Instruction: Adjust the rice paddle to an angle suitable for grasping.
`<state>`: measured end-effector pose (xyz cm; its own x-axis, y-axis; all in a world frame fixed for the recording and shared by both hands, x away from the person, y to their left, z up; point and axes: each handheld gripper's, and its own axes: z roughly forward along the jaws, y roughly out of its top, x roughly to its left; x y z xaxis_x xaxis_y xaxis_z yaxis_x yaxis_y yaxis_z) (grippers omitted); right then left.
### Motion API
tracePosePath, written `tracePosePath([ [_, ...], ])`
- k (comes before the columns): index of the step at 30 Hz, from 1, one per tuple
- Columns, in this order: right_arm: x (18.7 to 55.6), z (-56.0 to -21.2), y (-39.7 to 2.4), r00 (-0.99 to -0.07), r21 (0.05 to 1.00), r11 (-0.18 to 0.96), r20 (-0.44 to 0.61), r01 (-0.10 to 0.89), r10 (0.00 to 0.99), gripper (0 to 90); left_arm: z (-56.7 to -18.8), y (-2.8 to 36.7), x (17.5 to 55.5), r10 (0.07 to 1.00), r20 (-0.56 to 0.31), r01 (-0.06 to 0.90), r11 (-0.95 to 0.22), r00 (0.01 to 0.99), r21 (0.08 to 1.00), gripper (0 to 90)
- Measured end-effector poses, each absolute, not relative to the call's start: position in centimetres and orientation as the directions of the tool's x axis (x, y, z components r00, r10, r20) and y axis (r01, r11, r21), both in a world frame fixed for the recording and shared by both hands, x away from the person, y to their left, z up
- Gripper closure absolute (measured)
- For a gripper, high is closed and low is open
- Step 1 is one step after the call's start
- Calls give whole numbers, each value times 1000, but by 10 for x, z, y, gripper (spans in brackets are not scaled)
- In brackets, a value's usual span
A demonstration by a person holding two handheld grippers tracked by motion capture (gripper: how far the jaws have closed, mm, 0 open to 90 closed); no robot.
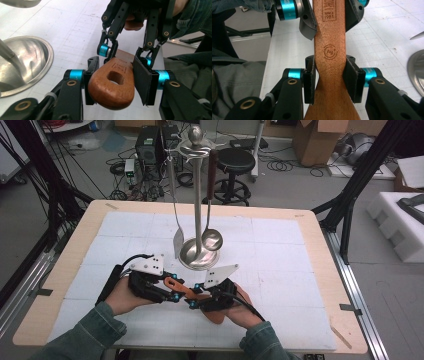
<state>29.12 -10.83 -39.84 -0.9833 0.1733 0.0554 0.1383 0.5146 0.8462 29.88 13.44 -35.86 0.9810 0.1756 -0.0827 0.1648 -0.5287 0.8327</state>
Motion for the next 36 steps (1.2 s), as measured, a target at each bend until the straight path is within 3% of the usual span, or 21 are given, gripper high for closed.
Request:
tracePosePath([
  [18, 288, -386, -109, -989, 815, 574, -15, 73, 147, 641, -352, 133, 296, 129, -104, 155, -504, 986, 849, 661],
  [29, 286, -382, -109, -984, 842, 534, -22, 79, 179, 660, -352, 132, 296, 172, -81, 158, -504, 982, 849, 573],
  [32, 286, -383, -107, -981, 846, 524, -12, 93, 192, 659, -351, 132, 295, 168, -69, 145, -499, 983, 854, 637],
  [36, 286, -383, -106, -981, 850, 518, -8, 95, 194, 656, -350, 133, 295, 166, -92, 163, -488, 982, 857, 657],
])
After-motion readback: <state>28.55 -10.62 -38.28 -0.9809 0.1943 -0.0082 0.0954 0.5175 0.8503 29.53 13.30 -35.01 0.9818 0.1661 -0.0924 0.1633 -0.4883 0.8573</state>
